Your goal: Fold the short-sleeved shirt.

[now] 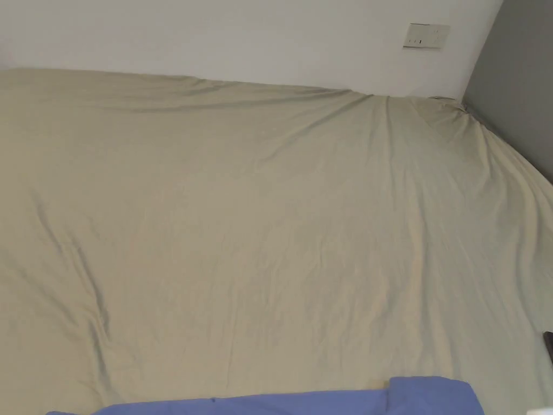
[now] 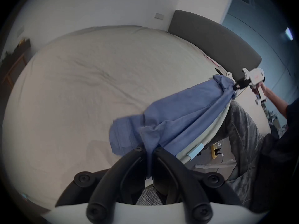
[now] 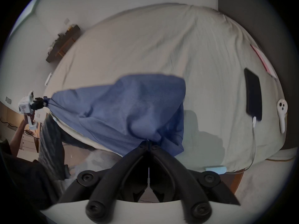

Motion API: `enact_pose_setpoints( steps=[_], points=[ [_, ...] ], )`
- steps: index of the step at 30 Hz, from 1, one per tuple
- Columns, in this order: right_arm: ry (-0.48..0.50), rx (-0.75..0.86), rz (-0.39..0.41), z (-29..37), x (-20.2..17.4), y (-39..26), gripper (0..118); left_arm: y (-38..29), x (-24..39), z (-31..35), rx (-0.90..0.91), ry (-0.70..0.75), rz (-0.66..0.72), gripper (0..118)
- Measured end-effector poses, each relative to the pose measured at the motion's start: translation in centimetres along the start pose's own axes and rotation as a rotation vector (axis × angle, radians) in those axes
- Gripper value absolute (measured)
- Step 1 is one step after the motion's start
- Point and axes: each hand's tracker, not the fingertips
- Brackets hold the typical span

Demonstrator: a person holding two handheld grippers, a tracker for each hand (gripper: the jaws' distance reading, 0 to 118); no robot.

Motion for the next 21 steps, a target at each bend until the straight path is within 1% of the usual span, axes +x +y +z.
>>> enact_pose_setpoints(
  steps=[1, 3, 6, 7, 8, 9, 10, 11, 12, 13, 14, 15, 16, 17, 18, 19, 20, 21],
  points=[
    [0.010, -0.025, -0.008, -0.7, 0.1, -0.3, 1, -0.3, -0.2, -0.5, -0.018, 0.002, 0.012, 5],
    [0.018, -0.026, -0.032, -1.4, 0.5, -0.4, 1, -0.9, -0.8, -1.0, -0.053, 0.006, 0.010, 5],
    [0.009, -0.024, -0.042, -1.9, 0.6, 0.0, 1, -1.3, -1.0, -1.3, -0.058, 0.002, 0.020, 5],
    [0.006, -0.028, -0.041, -2.2, 0.4, 0.0, 1, -1.4, -1.4, -1.5, -0.055, 0.000, 0.031, 7],
    [-0.002, -0.035, -0.033, -2.4, 0.1, -0.1, 2, -1.4, -1.5, -1.7, -0.051, 0.000, 0.048, 15],
    [-0.025, -0.029, 0.005, -2.5, -0.4, -0.1, 6, -1.3, -1.7, -1.8, -0.054, 0.003, 0.101, 31],
    [-0.059, -0.008, 0.054, -2.4, -0.9, -0.2, 16, -1.1, -2.1, -1.9, -0.065, 0.003, 0.140, 38],
    [-0.126, 0.018, 0.121, -1.9, -1.8, -0.7, 28, -1.2, -2.5, -1.7, -0.085, -0.014, 0.189, 43],
    [-0.192, 0.054, 0.173, -1.0, -2.7, -1.4, 33, -1.4, -2.7, -0.9, -0.071, -0.027, 0.189, 58],
    [-0.231, 0.091, 0.210, 0.2, -3.2, -2.1, 35, -1.7, -2.7, 0.2, -0.056, -0.029, 0.175, 73],
    [-0.265, 0.155, 0.225, 1.9, -3.8, -2.9, 44, -2.0, -2.8, 1.7, -0.022, -0.031, 0.156, 85],
    [-0.262, 0.249, 0.211, 4.2, -4.4, -3.7, 72, -2.2, -3.2, 3.2, 0.029, -0.039, 0.162, 92],
    [-0.261, 0.325, 0.196, 6.0, -5.0, -4.2, 83, -2.4, -3.8, 4.4, 0.077, -0.054, 0.186, 95],
    [-0.268, 0.405, 0.172, 8.0, -5.6, -4.5, 87, -2.4, -4.7, 5.6, 0.146, -0.069, 0.241, 96],
    [-0.244, 0.478, 0.152, 9.7, -6.5, -4.5, 87, -2.3, -5.7, 6.3, 0.213, -0.079, 0.314, 96],
    [-0.244, 0.552, 0.151, 11.1, -7.4, -4.5, 91, -2.2, -6.6, 6.6, 0.252, -0.089, 0.392, 100],
    [-0.270, 0.652, 0.152, 12.7, -8.7, -4.1, 91, -2.0, -7.7, 6.2, 0.288, -0.118, 0.479, 103],
    [-0.295, 0.744, 0.151, 13.7, -9.9, -3.9, 91, -1.8, -8.7, 5.7, 0.303, -0.158, 0.537, 104]
  ],
)
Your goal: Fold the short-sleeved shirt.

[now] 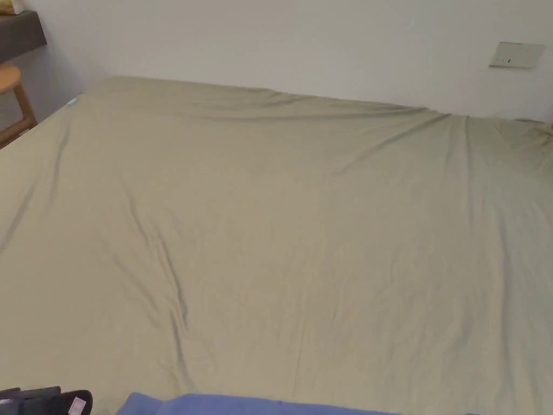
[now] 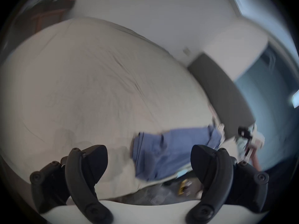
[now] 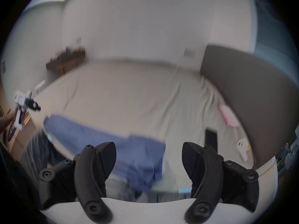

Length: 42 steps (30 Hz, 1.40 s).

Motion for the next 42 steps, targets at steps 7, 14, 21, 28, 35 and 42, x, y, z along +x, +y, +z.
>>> enact_pose_setpoints(
  steps=[7, 14, 21, 28, 35, 42],
  points=[
    [0.015, 0.284, 0.066, 3.0, -6.0, 6.1, 2, 0.6, -2.5, -8.4, -0.277, -0.090, 0.070, 105],
    [0.131, 0.312, 0.117, 5.5, -9.5, 8.7, 2, 0.9, -4.3, -11.3, -0.286, -0.265, 0.188, 105],
    [0.130, 0.252, 0.104, 4.1, -10.7, 8.2, 2, -0.3, -4.9, -11.7, -0.285, -0.349, 0.212, 83],
    [0.154, 0.194, 0.074, 2.0, -11.2, 6.9, 2, -1.5, -7.1, -10.9, -0.231, -0.306, 0.257, 27],
    [0.156, 0.145, 0.075, 0.7, -11.9, 6.0, 2, -1.4, -5.2, -11.2, -0.252, -0.226, 0.185, 9],
    [0.156, 0.126, 0.077, 0.6, -11.7, 5.2, 2, -0.7, -4.2, -8.6, -0.209, -0.103, 0.031, 8]
  ],
)
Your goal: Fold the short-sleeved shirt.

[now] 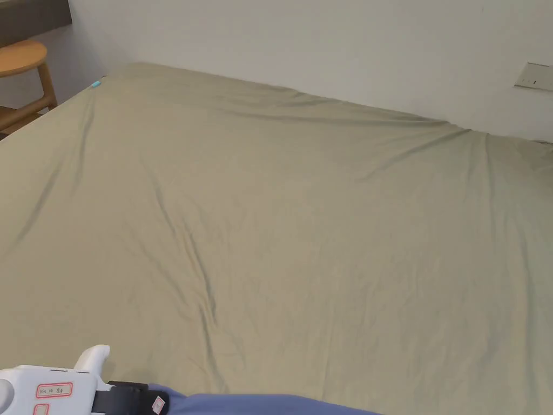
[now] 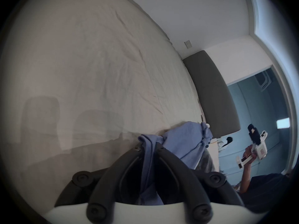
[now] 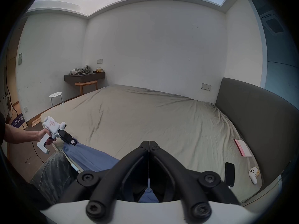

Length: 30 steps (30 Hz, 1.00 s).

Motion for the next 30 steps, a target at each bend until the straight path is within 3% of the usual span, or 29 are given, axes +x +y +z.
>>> enact_pose_setpoints(
  steps=[3, 11, 13, 15, 19, 23, 25, 27, 30],
  points=[
    [0.004, 0.006, -0.019, 0.1, 0.2, 0.0, 2, 0.2, -0.7, 1.3, 0.002, -0.035, 0.051, 8],
    [0.013, 0.023, -0.071, -0.2, 0.7, -0.8, 2, 1.5, 0.0, 6.8, 0.083, 0.088, 0.008, 8],
    [0.011, 0.022, -0.078, -0.1, 0.8, -1.0, 2, 2.2, 0.1, 8.6, 0.124, 0.161, 0.006, 8],
    [0.006, 0.029, -0.087, 0.1, 1.1, -1.3, 2, 3.0, 0.9, 10.2, 0.174, 0.355, -0.025, 8],
    [0.011, 0.040, -0.138, 0.5, 2.0, -1.9, 2, 5.1, 1.7, 14.4, 0.198, 0.455, 0.003, 8],
    [0.017, 0.066, -0.161, 1.3, 2.8, -2.2, 2, 6.3, 5.4, 16.4, 0.154, 0.705, -0.177, 8],
    [0.008, 0.078, -0.156, 1.6, 2.8, -1.8, 2, 7.1, 6.5, 17.3, 0.139, 0.698, -0.070, 8],
    [0.003, 0.098, -0.154, 2.0, 3.0, -1.6, 2, 7.5, 7.7, 17.6, 0.132, 0.603, 0.069, 8],
    [0.006, 0.120, -0.165, 2.4, 3.0, -1.5, 2, 6.9, 11.0, 15.4, 0.109, 0.527, 0.004, 8]
  ],
)
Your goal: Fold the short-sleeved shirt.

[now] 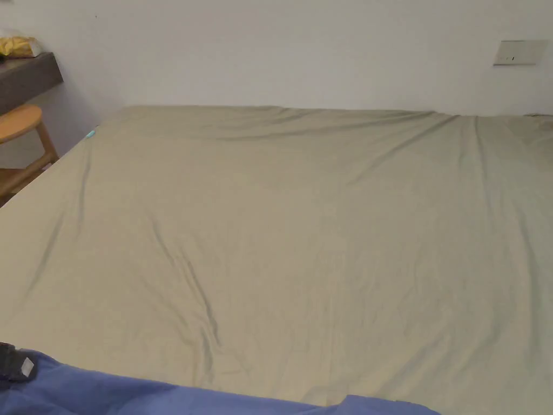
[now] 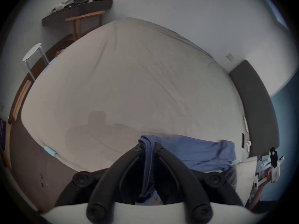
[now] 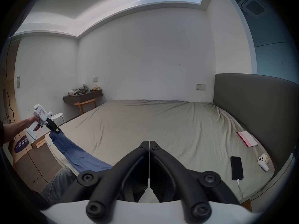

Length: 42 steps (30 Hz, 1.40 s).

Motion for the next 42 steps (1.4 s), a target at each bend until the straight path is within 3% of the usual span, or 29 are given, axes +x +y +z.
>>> enact_pose_setpoints(
  steps=[6, 9, 21, 22, 23, 24, 25, 26, 30, 34, 35, 36, 37, 40, 42],
  points=[
    [-0.009, -0.005, 0.000, 0.5, 0.0, -0.3, 2, -1.8, 9.4, -4.2, -0.081, -0.099, -0.147, 8],
    [-0.014, -0.010, 0.000, 1.1, 0.0, -0.5, 2, -2.4, 13.0, -7.5, -0.138, -0.178, -0.151, 8],
    [-0.049, -0.060, -0.019, 2.4, 1.1, -2.1, 2, -4.9, 17.4, -19.8, -0.232, -0.152, -0.146, 11],
    [-0.050, -0.064, -0.025, 2.3, 1.3, -2.2, 2, -5.1, 17.3, -20.1, -0.224, -0.150, -0.129, 19],
    [-0.050, -0.069, -0.032, 2.3, 1.4, -2.4, 2, -5.2, 17.0, -20.4, -0.221, -0.163, -0.099, 36],
    [-0.052, -0.075, -0.036, 2.2, 1.5, -2.5, 2, -5.2, 16.6, -20.6, -0.224, -0.186, -0.073, 69],
    [-0.055, -0.077, -0.036, 2.1, 1.5, -2.5, 2, -5.2, 16.4, -20.4, -0.237, -0.216, -0.056, 86],
    [-0.057, -0.080, -0.034, 2.0, 1.5, -2.6, 2, -5.2, 16.6, -19.5, -0.223, -0.250, -0.046, 89],
    [-0.054, -0.088, -0.026, 1.7, 1.4, -2.8, 2, -4.2, 16.3, -13.3, 0.008, -0.243, -0.100, 89],
    [-0.044, -0.093, -0.026, 1.2, 1.0, -3.1, 2, -4.4, 15.9, -9.5, 0.256, 0.019, -0.169, 83],
    [-0.040, -0.095, -0.026, 1.1, 0.8, -3.2, 2, -4.9, 16.0, -9.9, 0.221, 0.119, -0.185, 72],
    [-0.036, -0.099, -0.027, 1.0, 0.7, -3.3, 2, -5.6, 16.1, -11.0, 0.161, 0.159, -0.244, 53],
    [-0.034, -0.101, -0.026, 0.9, 0.6, -3.4, 2, -6.5, 16.0, -11.9, 0.120, 0.156, -0.290, 47],
    [-0.028, -0.107, -0.025, 0.8, 0.2, -3.6, 2, -9.5, 16.0, -15.2, 0.044, 0.174, -0.291, 47],
    [-0.021, -0.116, -0.025, 0.8, 0.2, -3.8, 2, -11.1, 16.0, -16.7, 0.013, 0.111, -0.251, 47]
  ],
)
